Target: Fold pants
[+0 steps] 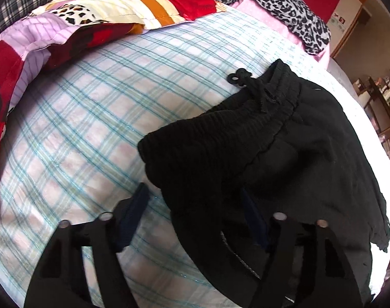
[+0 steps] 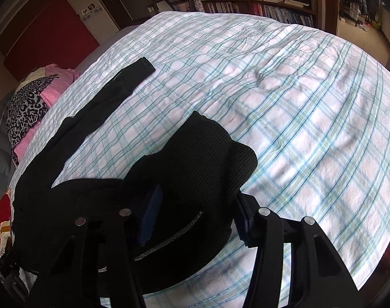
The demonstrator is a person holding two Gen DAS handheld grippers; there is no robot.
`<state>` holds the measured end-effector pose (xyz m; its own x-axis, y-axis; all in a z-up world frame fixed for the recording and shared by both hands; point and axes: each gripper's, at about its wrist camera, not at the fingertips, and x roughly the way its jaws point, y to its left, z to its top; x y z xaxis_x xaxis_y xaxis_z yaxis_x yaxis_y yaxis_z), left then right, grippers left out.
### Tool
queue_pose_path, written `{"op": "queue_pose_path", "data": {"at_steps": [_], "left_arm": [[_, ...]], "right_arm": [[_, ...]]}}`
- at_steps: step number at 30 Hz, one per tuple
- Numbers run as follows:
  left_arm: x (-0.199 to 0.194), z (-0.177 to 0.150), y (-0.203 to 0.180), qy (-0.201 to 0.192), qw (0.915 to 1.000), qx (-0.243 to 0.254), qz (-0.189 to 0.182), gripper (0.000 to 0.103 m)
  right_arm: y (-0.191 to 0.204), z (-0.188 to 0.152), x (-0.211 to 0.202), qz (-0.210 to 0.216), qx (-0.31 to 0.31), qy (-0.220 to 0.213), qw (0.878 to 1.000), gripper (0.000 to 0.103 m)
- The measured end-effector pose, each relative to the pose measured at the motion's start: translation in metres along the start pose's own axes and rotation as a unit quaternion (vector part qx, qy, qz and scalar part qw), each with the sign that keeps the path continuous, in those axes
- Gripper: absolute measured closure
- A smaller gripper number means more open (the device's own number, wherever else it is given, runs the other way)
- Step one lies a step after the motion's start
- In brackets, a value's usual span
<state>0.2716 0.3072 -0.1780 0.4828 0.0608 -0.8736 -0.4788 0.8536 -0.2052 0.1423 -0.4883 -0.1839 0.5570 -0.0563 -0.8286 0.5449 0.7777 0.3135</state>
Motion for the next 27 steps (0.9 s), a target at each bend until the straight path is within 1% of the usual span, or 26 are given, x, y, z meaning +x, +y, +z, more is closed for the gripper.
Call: {"op": "queue_pose_path", "data": {"at_steps": [1, 2, 3, 5, 8, 9, 12, 15, 19, 21, 23, 25, 27], "left_arm": [[-0.001, 0.001, 0.001, 0.007, 0.9995, -0.006, -0.032, 0.071], [-0.003, 0.002, 0.004, 0.012, 0.9984, -0.023, -0.05, 0.078], [-0.005, 0.004, 0.007, 0.012, 0.9976, -0.04, -0.056, 0.081], [-0.012, 0.006, 0.011, 0.006, 0.9962, -0.055, -0.067, 0.085], [-0.028, 0.007, 0.018, -0.01, 0.9938, -0.07, -0.086, 0.086], [-0.035, 0.006, 0.02, -0.013, 0.9936, -0.071, -0.087, 0.086], [-0.052, 0.002, 0.023, -0.018, 0.9936, -0.066, -0.09, 0.087], [-0.071, -0.008, 0.027, -0.022, 0.994, -0.058, -0.091, 0.087], [-0.093, -0.021, 0.042, -0.019, 0.9933, -0.064, -0.094, 0.087], [-0.103, -0.027, 0.05, -0.014, 0.9935, -0.064, -0.093, 0.087], [-0.111, -0.035, 0.058, -0.01, 0.9939, -0.063, -0.09, 0.087], [-0.117, -0.045, 0.066, -0.001, 0.9926, -0.067, -0.101, 0.087], [-0.121, -0.057, 0.072, 0.008, 0.9932, -0.058, -0.1, 0.087]], "right_arm": [[0.001, 0.0, -0.002, 0.002, -0.001, -0.002, 1.0, 0.062], [0.002, 0.0, -0.004, 0.004, -0.001, -0.004, 1.0, 0.065], [0.001, 0.001, -0.006, 0.007, 0.002, -0.007, 1.0, 0.069], [-0.001, 0.002, -0.01, 0.012, 0.01, -0.01, 1.0, 0.076], [-0.006, 0.005, -0.021, 0.018, 0.022, -0.019, 0.999, 0.081], [-0.008, 0.006, -0.025, 0.011, 0.024, -0.026, 0.999, 0.085], [-0.016, 0.008, -0.033, 0.021, 0.029, -0.03, 0.999, 0.085], [-0.018, 0.006, -0.037, 0.015, 0.024, -0.033, 0.999, 0.087], [-0.023, 0.01, -0.063, 0.022, 0.029, -0.067, 0.997, 0.087], [-0.027, 0.013, -0.074, 0.012, 0.027, -0.075, 0.997, 0.087], [-0.035, 0.013, -0.079, 0.0, 0.026, -0.074, 0.997, 0.087], [-0.044, 0.01, -0.082, -0.011, 0.025, -0.066, 0.997, 0.087], [-0.052, 0.003, -0.076, -0.025, 0.02, -0.047, 0.998, 0.087]]}}
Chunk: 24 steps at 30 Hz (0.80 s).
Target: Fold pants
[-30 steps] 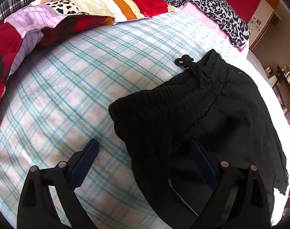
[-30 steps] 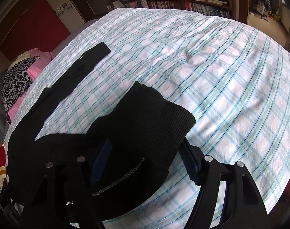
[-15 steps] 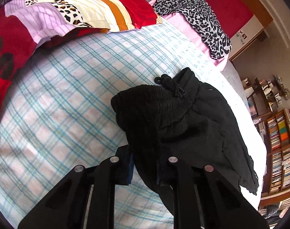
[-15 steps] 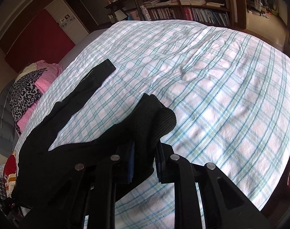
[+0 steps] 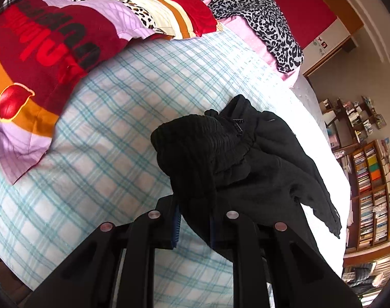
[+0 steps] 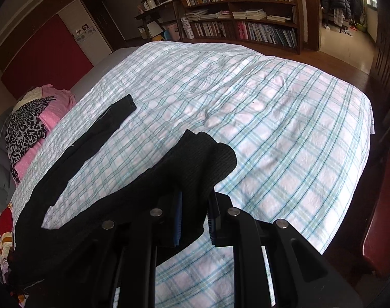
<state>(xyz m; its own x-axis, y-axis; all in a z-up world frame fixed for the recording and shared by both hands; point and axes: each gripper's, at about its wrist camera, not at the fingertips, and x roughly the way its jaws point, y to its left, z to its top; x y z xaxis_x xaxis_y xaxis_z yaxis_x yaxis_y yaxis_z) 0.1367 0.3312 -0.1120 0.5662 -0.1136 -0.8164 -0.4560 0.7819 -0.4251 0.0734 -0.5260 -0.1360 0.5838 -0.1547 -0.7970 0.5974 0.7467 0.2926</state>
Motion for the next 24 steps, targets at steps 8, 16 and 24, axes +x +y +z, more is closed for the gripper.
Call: {"op": "queue_pose_path", "data": {"at_steps": [8, 16, 24], "left_arm": [[0.017, -0.044, 0.009, 0.022, 0.9938, 0.082, 0.072, 0.068], [-0.004, -0.034, 0.005, -0.047, 0.9696, 0.181, 0.158, 0.033], [-0.033, -0.007, -0.004, -0.112, 0.9571, 0.196, 0.182, 0.033]], "right_arm": [[-0.023, -0.032, 0.025, -0.045, -0.025, 0.048, 0.998, 0.072], [-0.018, -0.034, 0.007, -0.103, -0.079, 0.012, 0.991, 0.034], [-0.025, -0.031, 0.018, -0.108, -0.059, 0.037, 0.992, 0.028]]}}
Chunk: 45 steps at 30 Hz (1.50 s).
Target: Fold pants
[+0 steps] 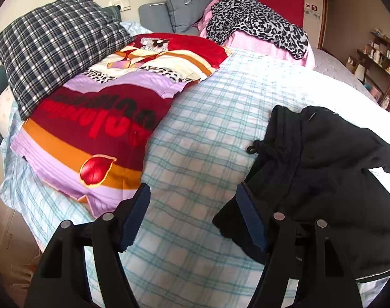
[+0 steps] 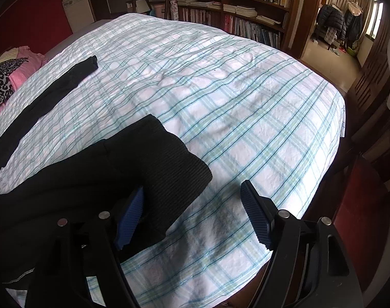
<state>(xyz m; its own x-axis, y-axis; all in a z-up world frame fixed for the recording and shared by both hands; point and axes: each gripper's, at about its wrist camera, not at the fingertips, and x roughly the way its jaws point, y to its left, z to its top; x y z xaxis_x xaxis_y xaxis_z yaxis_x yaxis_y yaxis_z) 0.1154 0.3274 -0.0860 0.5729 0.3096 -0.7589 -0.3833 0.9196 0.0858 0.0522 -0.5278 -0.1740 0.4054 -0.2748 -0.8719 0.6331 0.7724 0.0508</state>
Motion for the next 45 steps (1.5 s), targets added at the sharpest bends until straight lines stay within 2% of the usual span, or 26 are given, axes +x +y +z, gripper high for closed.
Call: {"op": "queue_pose_path", "data": {"at_steps": [1, 6, 8, 12, 16, 24, 26, 28, 30, 33, 37, 39, 42, 44, 45], "left_arm": [[0.0, 0.007, -0.006, -0.002, 0.9999, 0.005, -0.011, 0.033], [0.024, 0.048, -0.055, 0.015, 0.9933, 0.005, -0.114, 0.033], [0.041, 0.065, -0.075, 0.022, 0.9911, 0.009, -0.131, 0.033], [0.076, 0.088, -0.11, 0.048, 0.9839, 0.015, -0.172, 0.033], [0.105, 0.101, -0.126, 0.069, 0.9805, 0.006, -0.184, 0.03], [0.15, 0.118, -0.125, 0.108, 0.968, -0.04, -0.223, 0.028], [0.159, 0.118, -0.127, 0.125, 0.9627, -0.047, -0.235, 0.028], [0.167, 0.118, -0.13, 0.139, 0.9576, -0.054, -0.247, 0.028], [0.171, 0.118, -0.135, 0.142, 0.9571, -0.049, -0.248, 0.028], [0.174, 0.117, -0.141, 0.148, 0.9562, -0.048, -0.248, 0.028], [0.175, 0.118, -0.142, 0.15, 0.9556, -0.056, -0.247, 0.03], [0.177, 0.119, -0.139, 0.152, 0.9553, -0.065, -0.245, 0.037], [0.181, 0.118, -0.133, 0.157, 0.9557, -0.082, -0.235, 0.055], [0.183, 0.118, -0.127, 0.161, 0.9549, -0.098, -0.229, 0.071], [0.184, 0.118, -0.123, 0.163, 0.9541, -0.107, -0.227, 0.075]], "right_arm": [[-0.003, 0.0, 0.001, 0.007, 0.012, 0.006, 1.0, 0.027], [-0.013, 0.001, 0.001, 0.036, 0.027, 0.03, 0.999, 0.024], [-0.015, 0.002, -0.001, 0.049, 0.019, 0.042, 0.998, 0.023], [-0.017, 0.003, -0.009, 0.028, -0.02, 0.04, 0.999, 0.019], [-0.025, 0.005, -0.012, 0.036, -0.017, 0.046, 0.998, 0.018], [-0.049, 0.018, 0.005, 0.115, 0.043, 0.087, 0.989, 0.016], [-0.045, 0.02, 0.007, 0.117, -0.002, 0.098, 0.988, 0.016], [-0.034, 0.019, 0.007, 0.086, -0.084, 0.105, 0.987, 0.016], [-0.023, 0.015, 0.005, 0.066, -0.147, 0.104, 0.981, 0.016], [-0.023, 0.018, -0.003, 0.075, -0.173, 0.091, 0.978, 0.016], [-0.042, 0.022, -0.007, 0.113, -0.153, 0.089, 0.978, 0.016], [-0.054, 0.02, -0.009, 0.123, -0.142, 0.09, 0.978, 0.016], [-0.074, 0.019, -0.012, 0.137, -0.108, 0.079, 0.981, 0.016], [-0.086, 0.021, -0.011, 0.129, -0.076, 0.068, 0.986, 0.016], [-0.089, 0.023, -0.011, 0.132, -0.06, 0.061, 0.988, 0.016]]}}
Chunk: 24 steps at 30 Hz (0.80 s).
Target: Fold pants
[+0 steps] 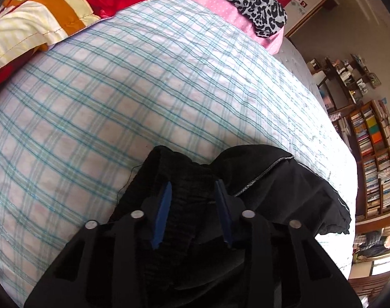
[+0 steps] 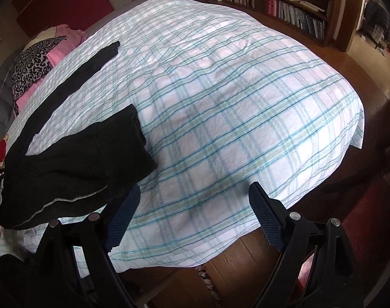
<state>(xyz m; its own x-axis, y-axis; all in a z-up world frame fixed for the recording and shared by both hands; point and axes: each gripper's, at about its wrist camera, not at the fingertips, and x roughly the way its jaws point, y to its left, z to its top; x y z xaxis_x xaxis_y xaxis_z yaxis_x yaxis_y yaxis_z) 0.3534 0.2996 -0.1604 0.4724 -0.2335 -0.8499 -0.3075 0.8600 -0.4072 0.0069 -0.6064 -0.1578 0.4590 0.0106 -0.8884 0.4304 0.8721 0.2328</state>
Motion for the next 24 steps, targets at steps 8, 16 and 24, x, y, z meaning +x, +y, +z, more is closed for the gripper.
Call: {"op": "queue_pose_path", "data": {"at_steps": [8, 16, 24], "left_arm": [[-0.025, 0.007, 0.006, -0.042, 0.9987, -0.019, -0.022, 0.103], [-0.028, 0.016, -0.003, -0.028, 0.9994, -0.008, -0.017, 0.102], [-0.014, 0.023, 0.012, 0.0, 0.9985, -0.045, -0.033, 0.034]], "right_arm": [[0.047, 0.062, 0.014, 0.043, 0.046, -0.085, 0.994, 0.016], [0.138, 0.167, 0.083, 0.063, 0.039, -0.09, 0.993, 0.016], [0.204, 0.218, 0.152, 0.038, 0.002, -0.064, 0.997, 0.016]]}}
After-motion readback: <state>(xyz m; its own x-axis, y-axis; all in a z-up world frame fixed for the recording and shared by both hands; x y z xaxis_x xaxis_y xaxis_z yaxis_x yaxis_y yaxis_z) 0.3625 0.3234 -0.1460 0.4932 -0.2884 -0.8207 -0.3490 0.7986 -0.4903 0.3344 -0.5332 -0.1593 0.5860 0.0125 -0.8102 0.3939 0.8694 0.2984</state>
